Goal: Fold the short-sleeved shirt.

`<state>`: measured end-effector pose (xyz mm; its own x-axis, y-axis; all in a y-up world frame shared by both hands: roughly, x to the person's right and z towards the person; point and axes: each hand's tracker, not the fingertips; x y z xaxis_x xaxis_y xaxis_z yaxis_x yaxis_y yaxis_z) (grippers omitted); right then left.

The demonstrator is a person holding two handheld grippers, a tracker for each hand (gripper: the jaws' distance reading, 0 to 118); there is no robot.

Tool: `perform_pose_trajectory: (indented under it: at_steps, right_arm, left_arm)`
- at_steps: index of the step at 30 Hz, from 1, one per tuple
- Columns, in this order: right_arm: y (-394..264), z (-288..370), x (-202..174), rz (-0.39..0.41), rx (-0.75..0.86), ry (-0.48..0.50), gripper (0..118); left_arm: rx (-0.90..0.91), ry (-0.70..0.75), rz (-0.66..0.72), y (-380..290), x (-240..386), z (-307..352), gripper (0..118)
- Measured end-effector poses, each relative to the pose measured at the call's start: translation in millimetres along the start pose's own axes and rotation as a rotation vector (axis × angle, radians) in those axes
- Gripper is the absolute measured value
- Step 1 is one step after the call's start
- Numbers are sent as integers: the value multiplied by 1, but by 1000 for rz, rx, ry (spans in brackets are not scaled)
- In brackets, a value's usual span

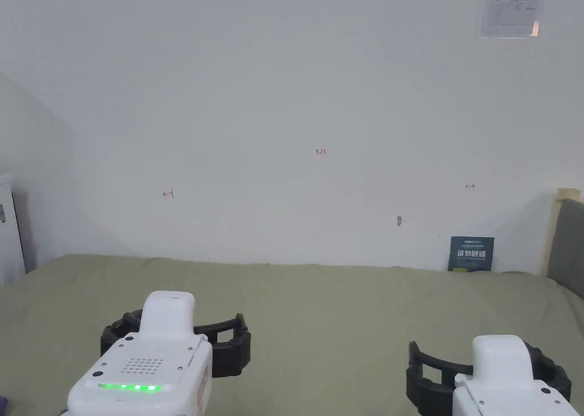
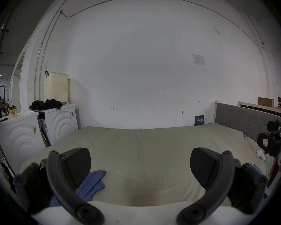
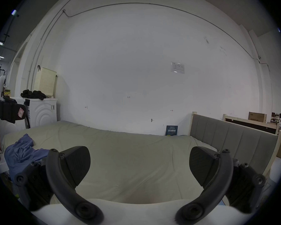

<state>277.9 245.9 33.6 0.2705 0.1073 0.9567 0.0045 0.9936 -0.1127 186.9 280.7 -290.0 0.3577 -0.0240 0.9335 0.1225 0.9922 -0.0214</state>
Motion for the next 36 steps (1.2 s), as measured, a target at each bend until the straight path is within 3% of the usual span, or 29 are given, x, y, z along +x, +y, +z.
perform_pose_trajectory:
  at_steps: [5,7,8,9,10,11,13,18,27,32,36]
  right_arm:
    - [2,-1,1,-8,-9,-6,118]
    - [3,-1,1,5,-25,-10,117]
    - [3,-1,1,11,-32,-2,90]
    - [3,0,0,12,-22,-5,32]
    - [3,-1,-2,24,-22,-42,1]
    - [5,-3,-5,82,29,-102,0]
    - [1,-2,-9,4,-33,-27,0]
    - [-5,0,-13,32,-29,-56,0]
    - [-10,-3,-11,5,-78,-52,0]
    - [-9,-12,-30,0,-93,12,0]
    - [-9,-24,-75,6,-107,128,0]
  left_arm:
    - [-20,0,-1,-3,-3,-2,118]
    - [-25,10,-8,-4,-4,-3,107]
    - [-31,11,-15,-4,-4,-3,59]
    - [-38,6,-22,-3,-4,-4,0]
    - [-57,8,-19,-3,-3,-9,0]
    - [-27,-6,22,-6,-6,0,0]
    - [-56,-36,12,-7,-9,9,0]
    - [-37,-16,-10,-5,-1,-5,0]
    - [-60,0,-5,-12,-12,-9,0]
    - [-74,68,3,-17,-44,-2,0]
    - [-80,191,-4,-19,-90,21,0]
